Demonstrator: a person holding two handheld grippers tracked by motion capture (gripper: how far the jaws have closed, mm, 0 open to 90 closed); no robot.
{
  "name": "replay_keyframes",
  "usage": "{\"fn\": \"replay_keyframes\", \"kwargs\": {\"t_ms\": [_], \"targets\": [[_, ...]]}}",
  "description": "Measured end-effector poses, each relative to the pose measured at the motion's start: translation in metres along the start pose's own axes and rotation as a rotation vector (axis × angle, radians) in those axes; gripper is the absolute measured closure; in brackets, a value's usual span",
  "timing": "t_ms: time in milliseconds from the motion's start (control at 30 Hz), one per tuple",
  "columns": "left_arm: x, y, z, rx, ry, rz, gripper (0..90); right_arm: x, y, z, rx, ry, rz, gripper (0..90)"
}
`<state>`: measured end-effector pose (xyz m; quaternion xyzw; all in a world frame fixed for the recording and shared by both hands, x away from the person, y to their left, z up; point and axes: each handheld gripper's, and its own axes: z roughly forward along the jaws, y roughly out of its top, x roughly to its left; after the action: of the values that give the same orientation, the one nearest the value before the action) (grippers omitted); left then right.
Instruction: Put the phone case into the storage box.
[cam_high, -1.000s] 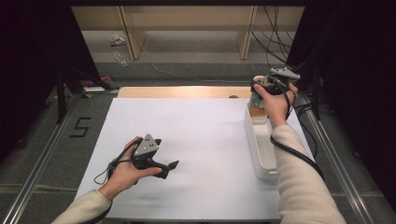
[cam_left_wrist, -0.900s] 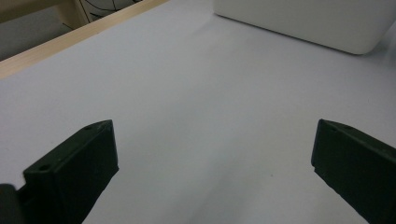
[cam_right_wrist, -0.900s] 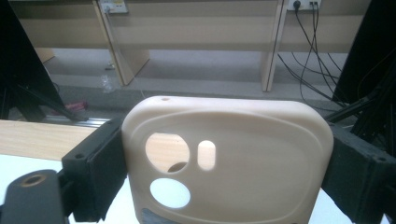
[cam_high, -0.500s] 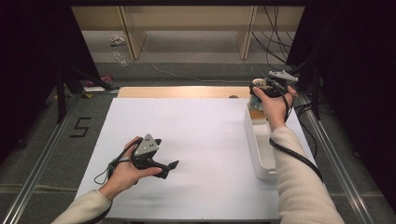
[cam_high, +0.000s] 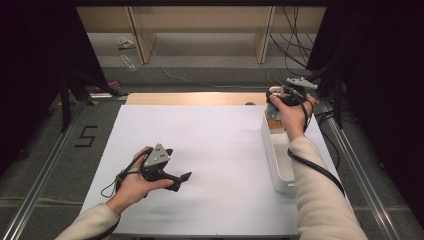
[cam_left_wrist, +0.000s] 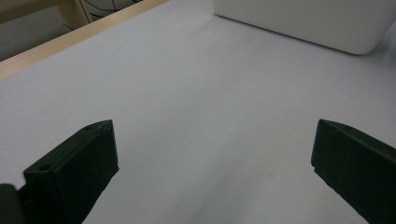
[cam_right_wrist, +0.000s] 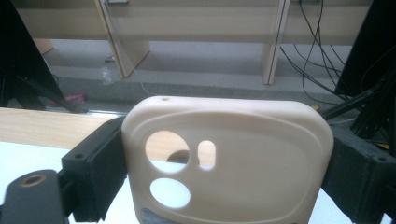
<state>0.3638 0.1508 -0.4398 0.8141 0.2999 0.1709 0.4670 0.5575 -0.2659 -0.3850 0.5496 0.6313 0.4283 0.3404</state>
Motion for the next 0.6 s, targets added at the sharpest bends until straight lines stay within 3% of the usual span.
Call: {"fn": "replay_keyframes", "kwargs": {"t_ms": [600], "targets": [[-0.0001, 0.0, 0.0001, 0.0, 0.0, 0.002, 0.0, 0.0009, -0.0076, 0.0043, 0.022, 0.006, -0.022, 11.8]]}}
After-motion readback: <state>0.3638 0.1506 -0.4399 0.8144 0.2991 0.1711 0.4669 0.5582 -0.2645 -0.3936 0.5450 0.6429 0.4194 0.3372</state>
